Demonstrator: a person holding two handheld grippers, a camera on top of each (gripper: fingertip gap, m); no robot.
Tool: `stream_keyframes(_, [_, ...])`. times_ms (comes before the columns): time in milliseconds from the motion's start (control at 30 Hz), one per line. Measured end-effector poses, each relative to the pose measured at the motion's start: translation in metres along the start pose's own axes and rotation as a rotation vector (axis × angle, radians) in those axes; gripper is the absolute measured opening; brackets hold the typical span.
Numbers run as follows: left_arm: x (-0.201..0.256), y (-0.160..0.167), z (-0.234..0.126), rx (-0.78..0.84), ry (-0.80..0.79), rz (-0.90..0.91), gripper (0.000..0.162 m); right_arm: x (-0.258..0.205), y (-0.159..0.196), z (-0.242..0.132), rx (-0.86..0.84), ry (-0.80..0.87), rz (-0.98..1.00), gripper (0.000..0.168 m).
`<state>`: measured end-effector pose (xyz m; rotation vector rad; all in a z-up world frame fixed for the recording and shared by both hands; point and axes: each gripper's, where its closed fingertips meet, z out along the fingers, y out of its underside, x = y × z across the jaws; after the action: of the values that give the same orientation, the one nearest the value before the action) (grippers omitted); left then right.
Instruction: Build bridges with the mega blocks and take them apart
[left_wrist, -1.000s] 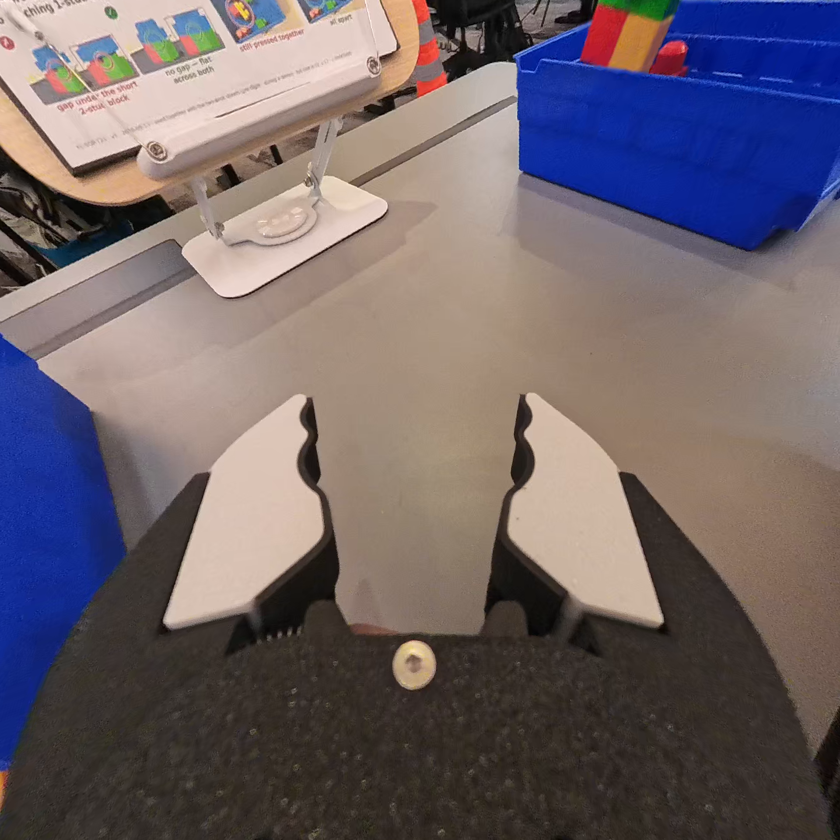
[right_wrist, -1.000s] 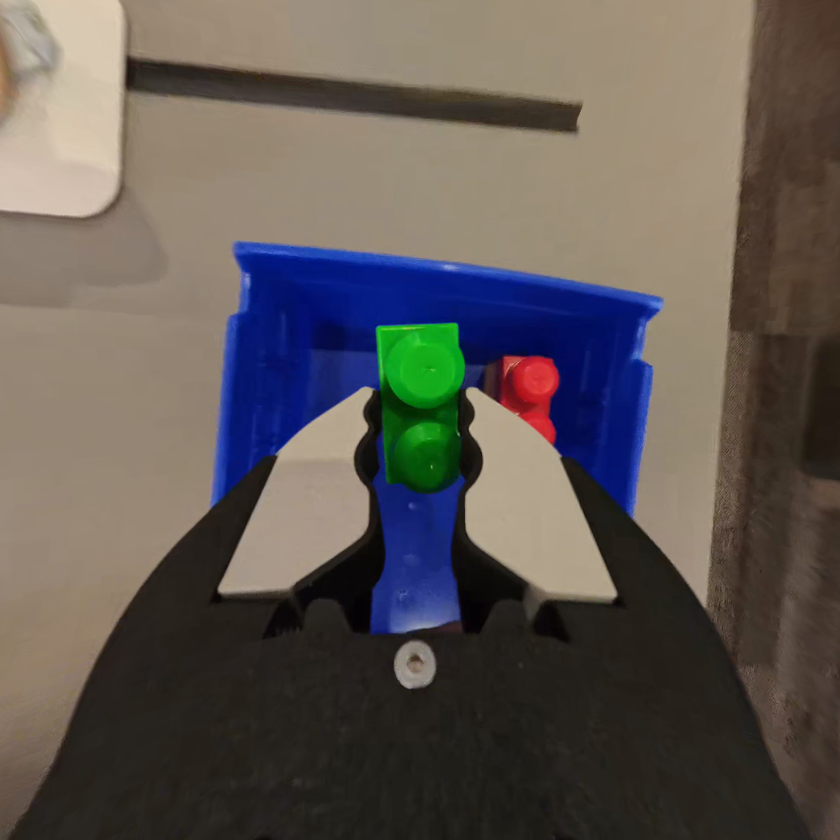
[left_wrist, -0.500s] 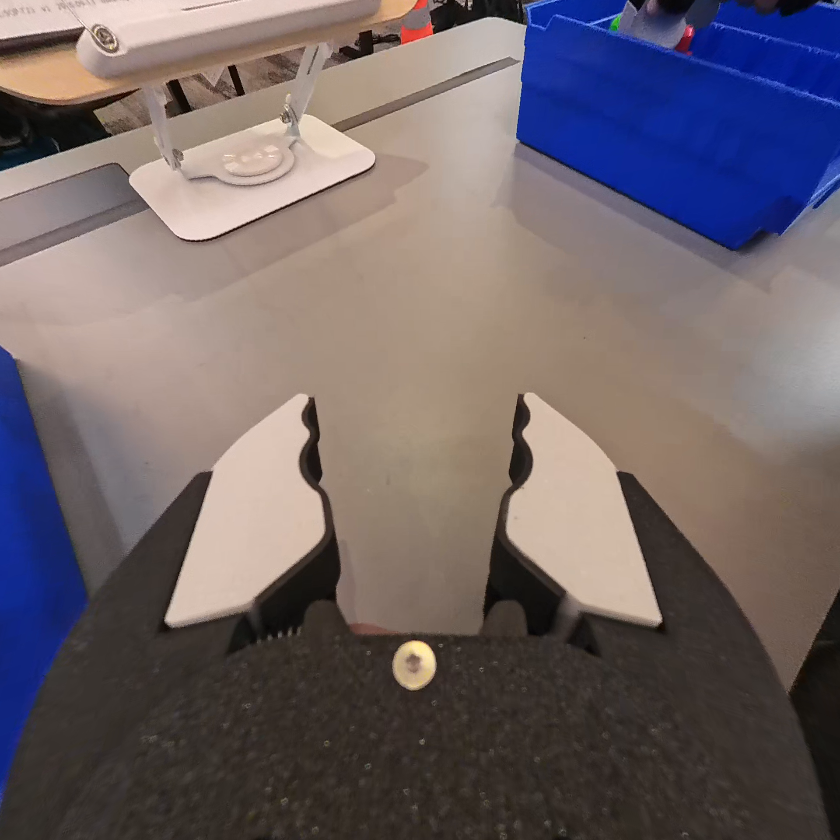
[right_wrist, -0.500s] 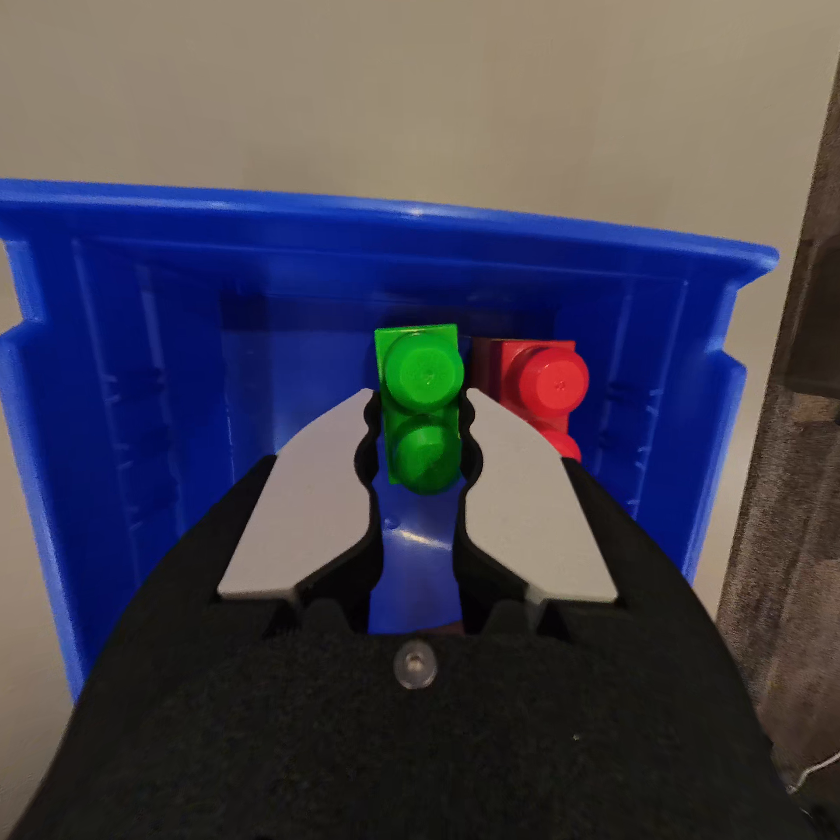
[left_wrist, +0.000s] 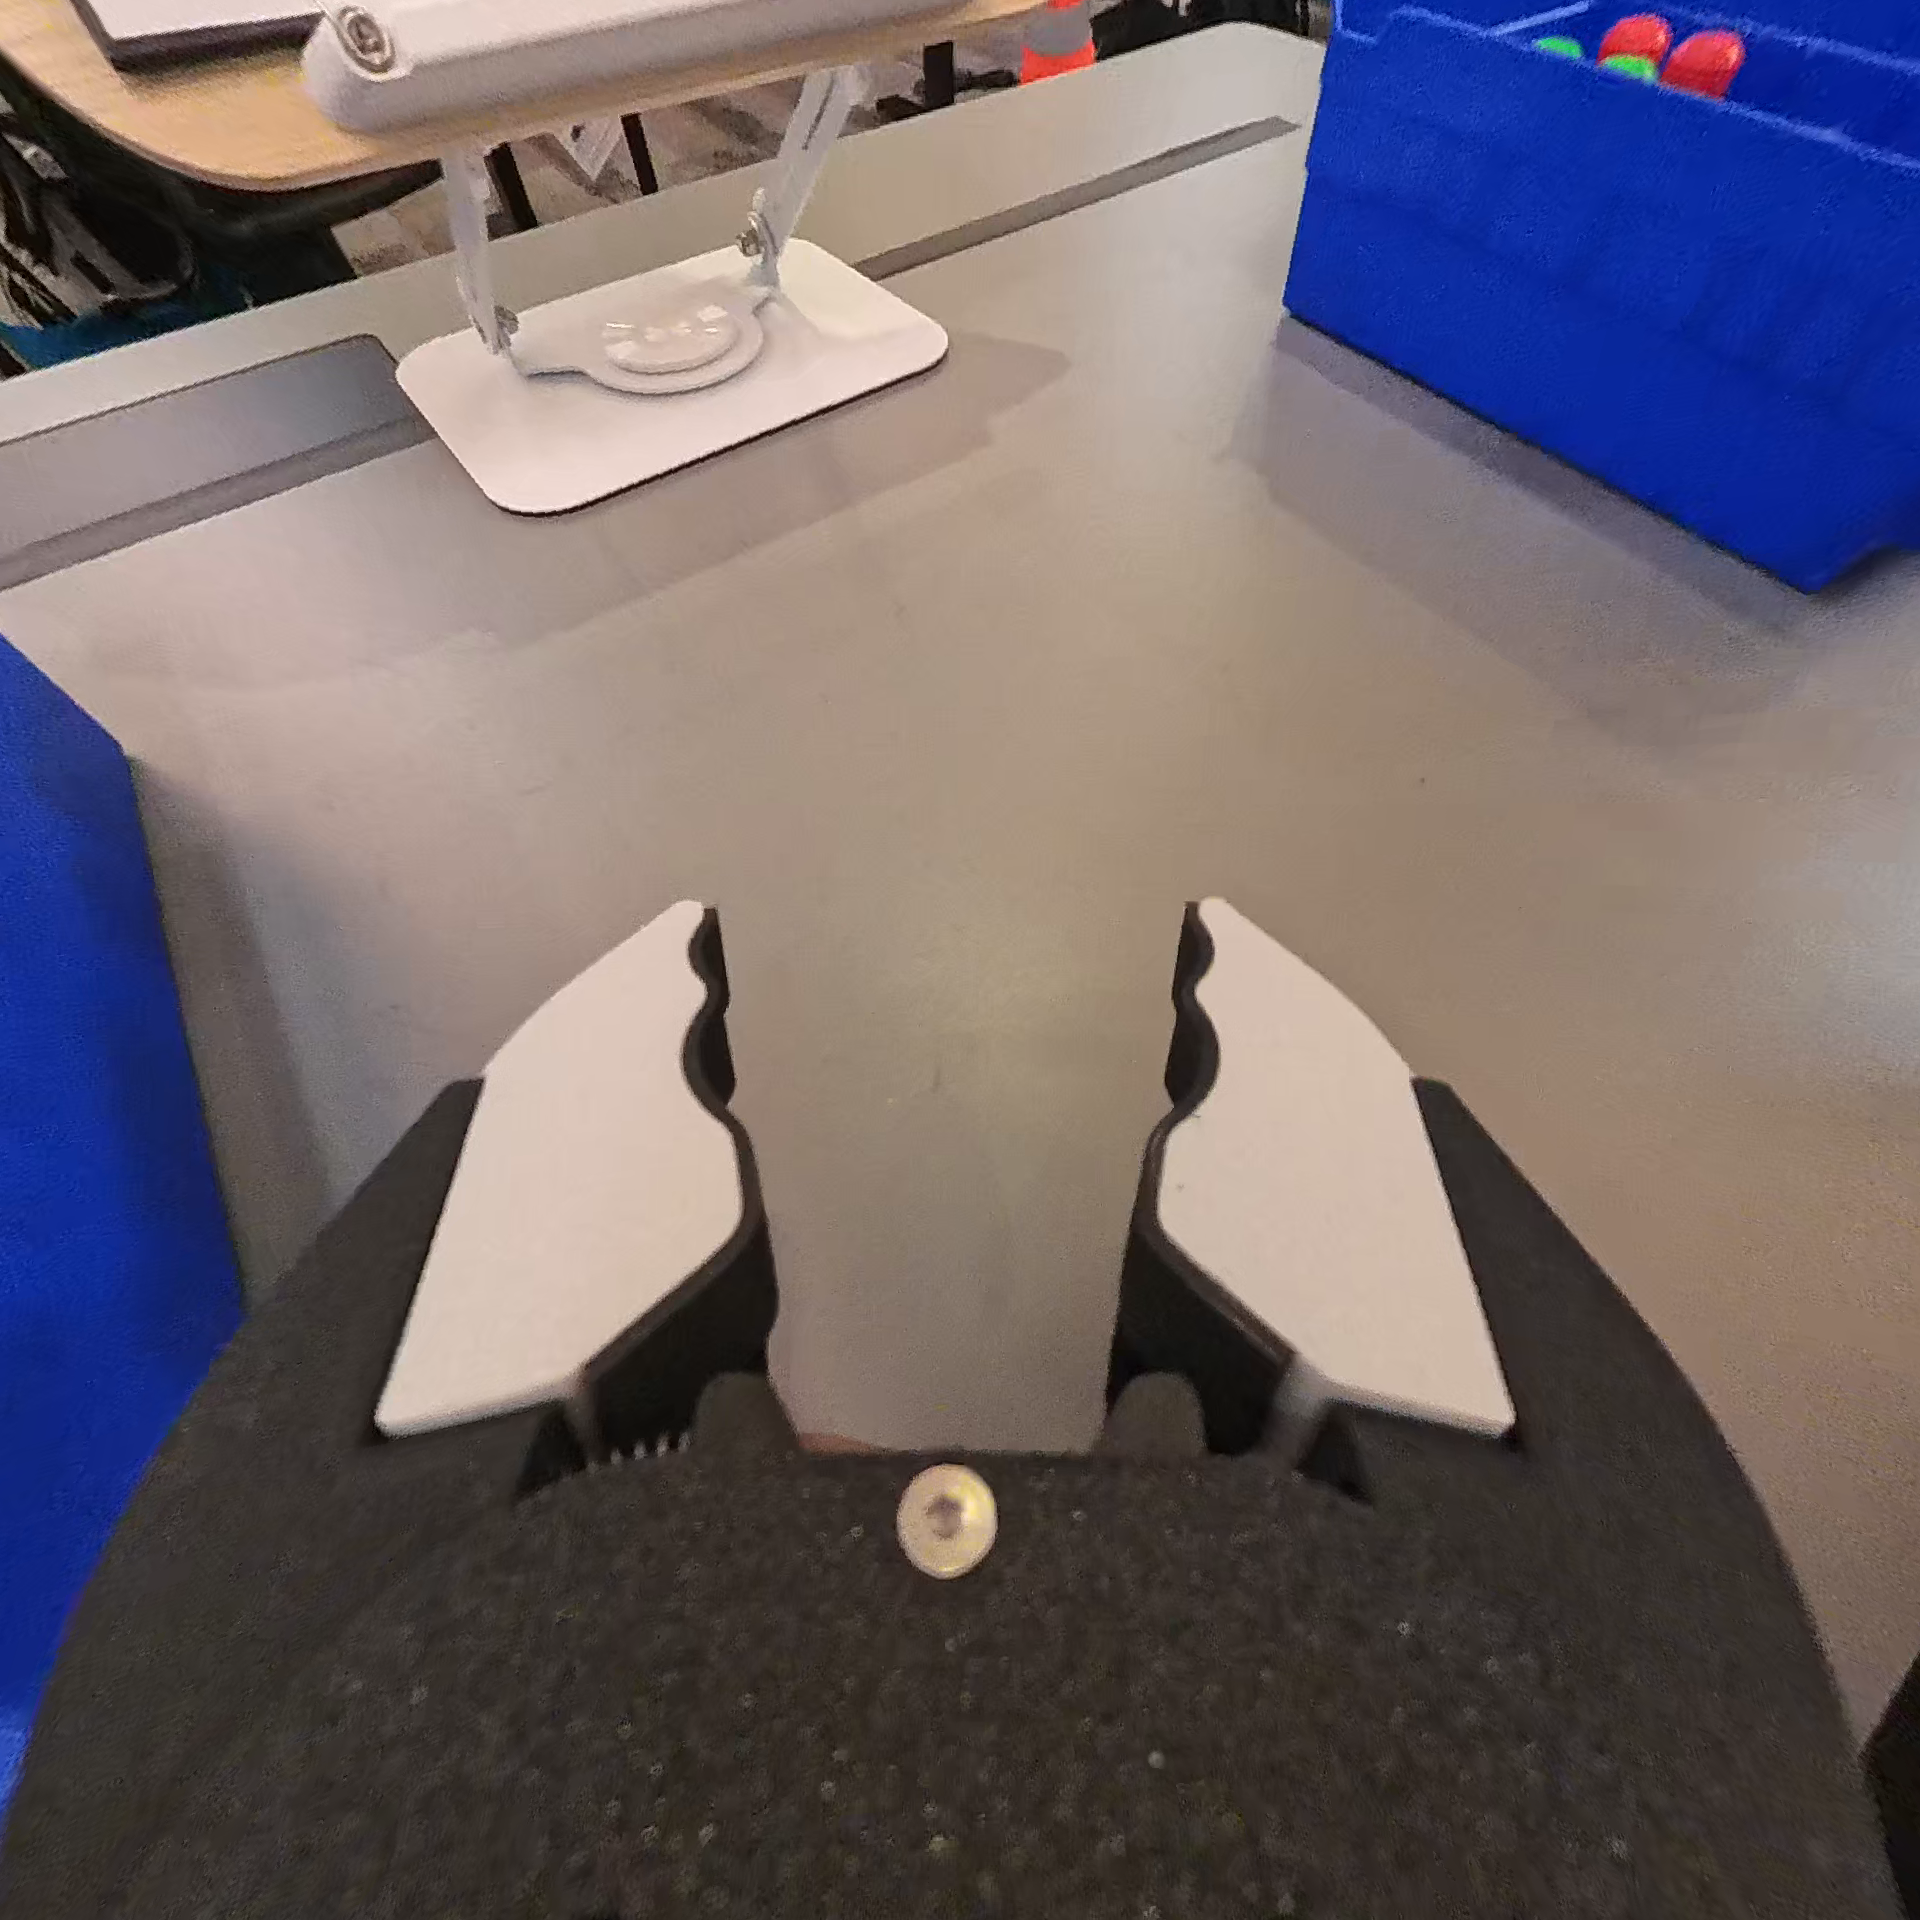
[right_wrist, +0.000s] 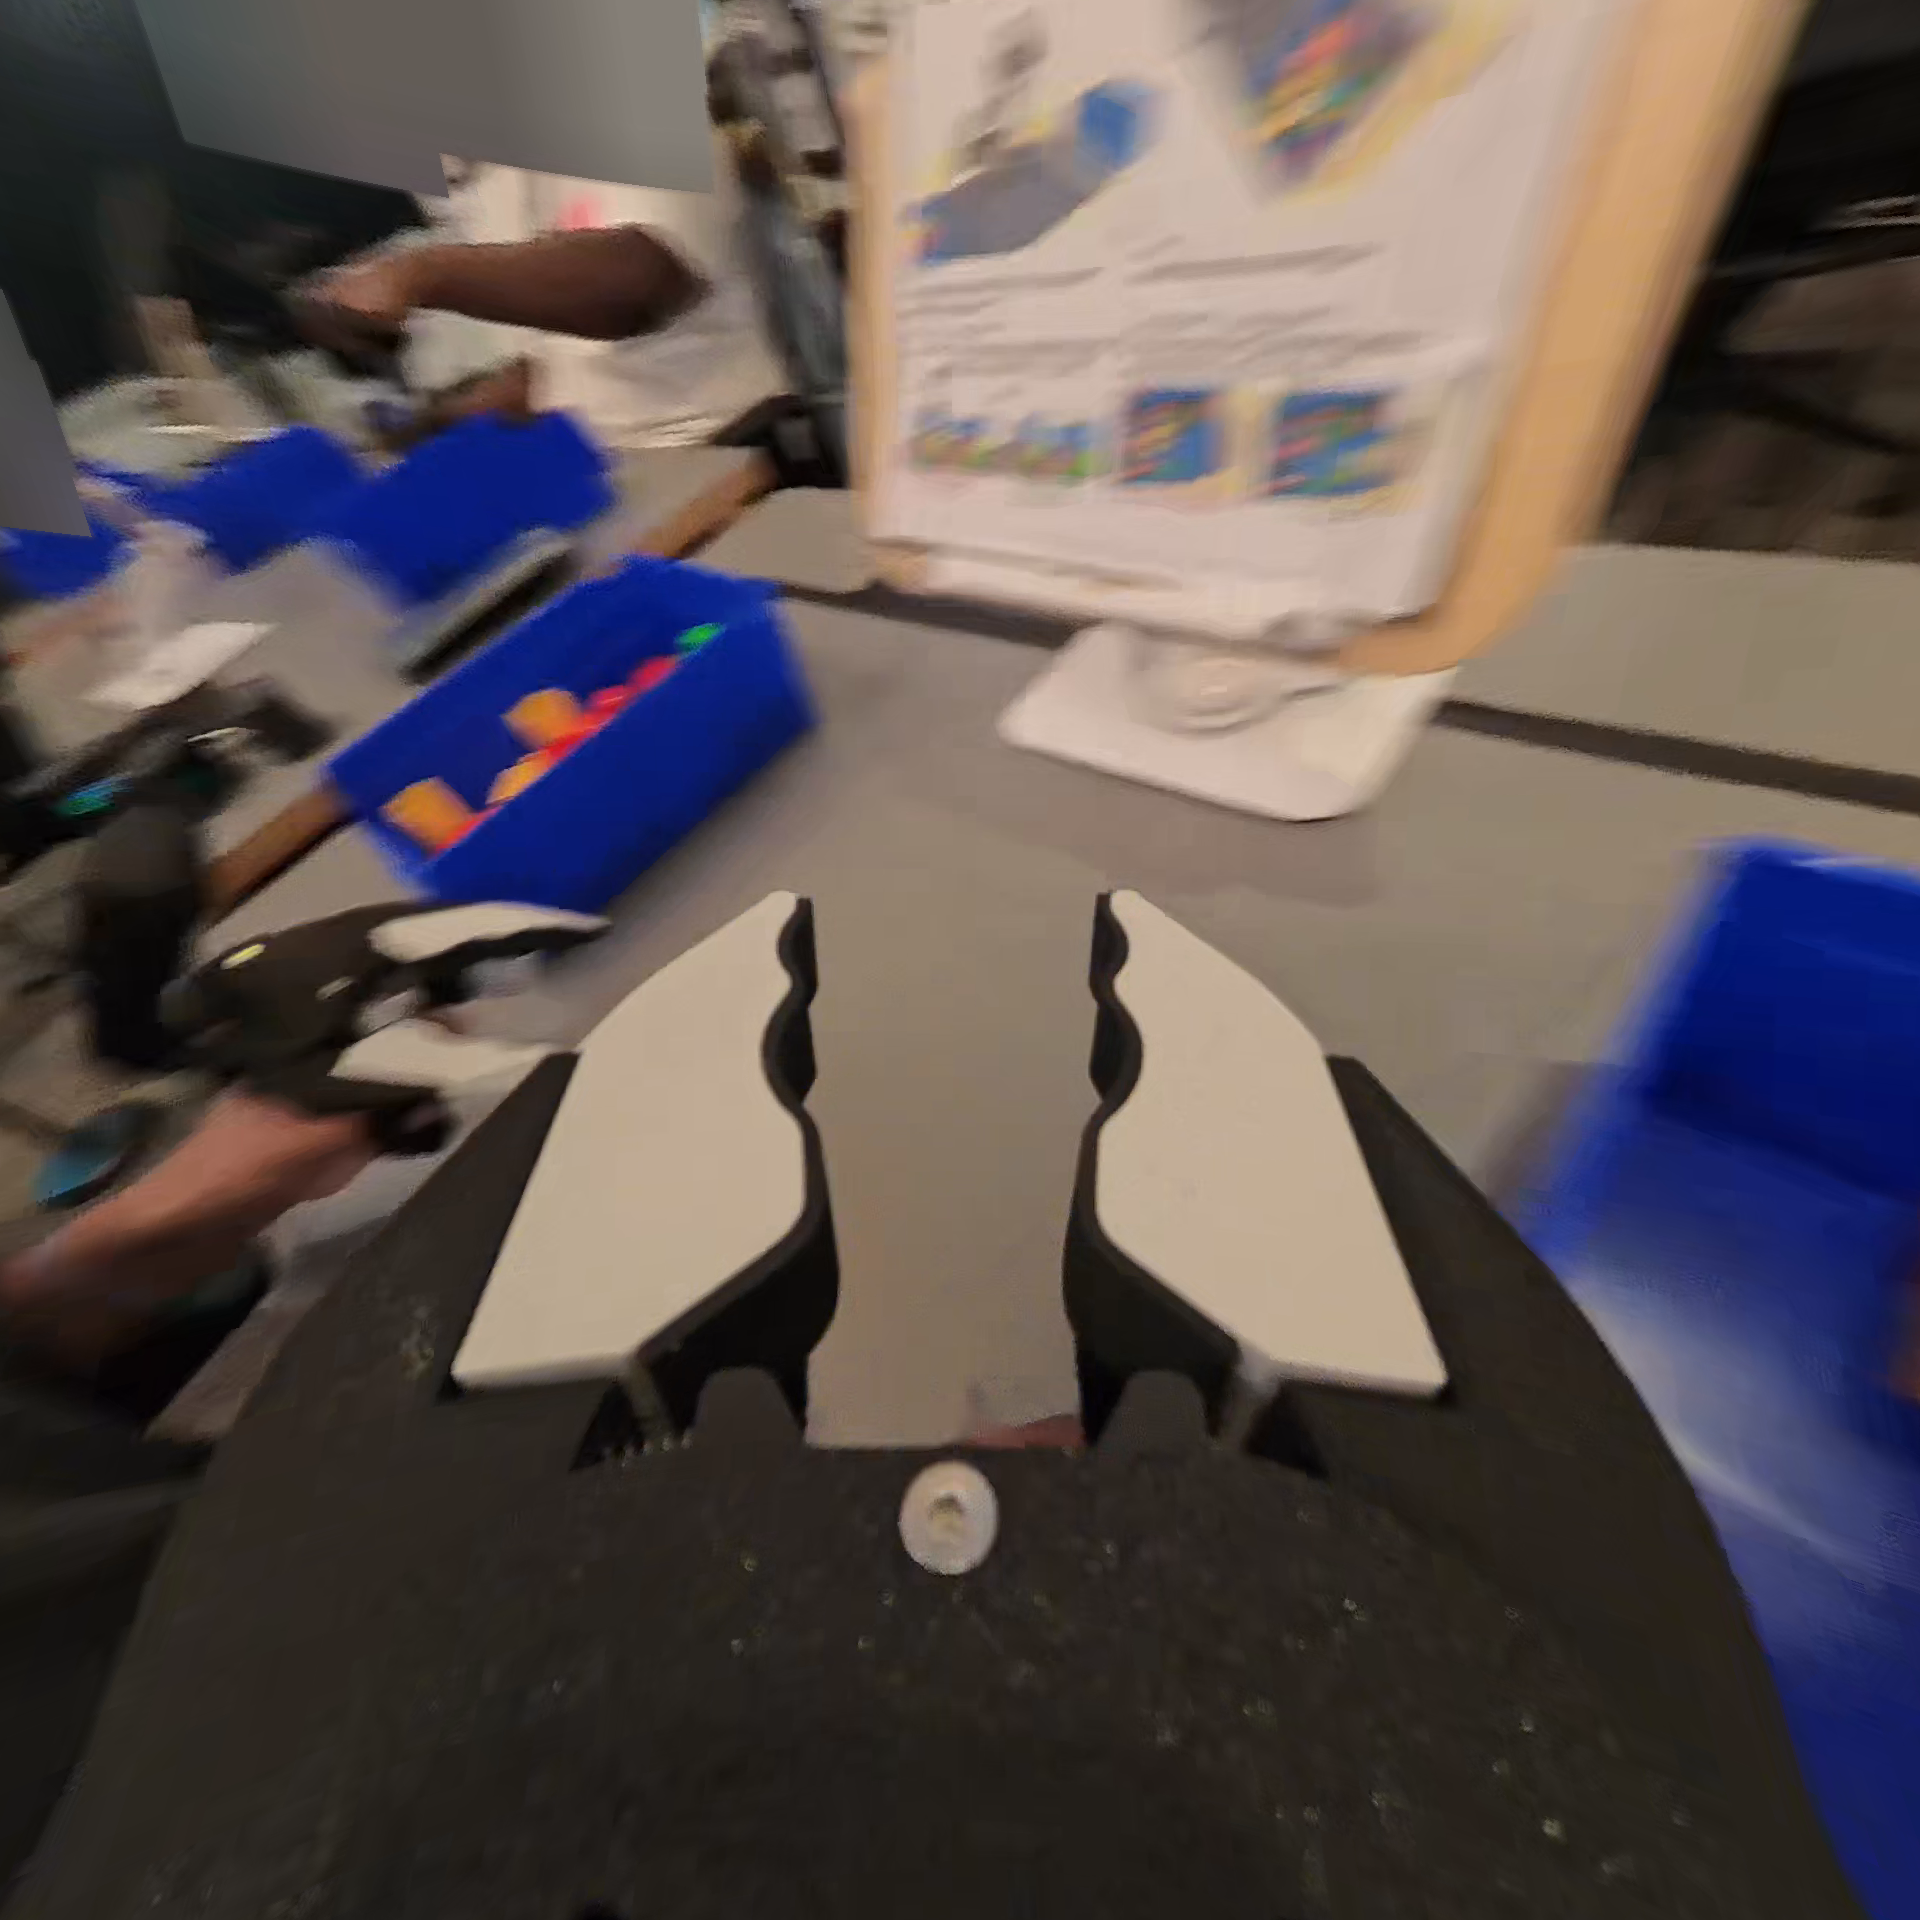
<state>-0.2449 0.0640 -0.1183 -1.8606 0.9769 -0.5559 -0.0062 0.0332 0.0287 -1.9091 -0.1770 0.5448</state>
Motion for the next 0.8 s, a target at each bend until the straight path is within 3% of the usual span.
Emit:
stream_keyframes(133, [0.006, 0.006, 0.003, -0.016, 0.005, -0.061, 0.083, -0.082, 0.102, 0.06, -0.013, -0.262, 0.045, 0.05])
stream_keyframes(233, [0.014, 0.016, 0.0, -0.033, 0.0, -0.14, 0.083, -0.096, 0.149, 0.083, -0.067, -0.238, -0.045, 0.05])
stream_keyframes(433, [0.02, 0.029, -0.022, -0.041, -0.023, -0.282, 0.082, -0.102, 0.164, 0.089, -0.123, -0.262, -0.152, 0.046])
stream_keyframes(567, [0.001, 0.006, -0.056, -0.034, -0.074, -0.261, 0.08, -0.098, 0.151, 0.089, -0.083, -0.326, -0.01, 0.045])
stream_keyframes(700, [-0.072, -0.012, -0.088, -0.144, -0.204, -0.263, 0.079, -0.086, 0.146, 0.088, -0.067, -0.357, 0.107, 0.045])
stream_keyframes(800, [-0.144, -0.008, -0.083, -0.285, -0.309, -0.316, 0.077, -0.078, 0.146, 0.088, -0.069, -0.326, 0.096, 0.044])
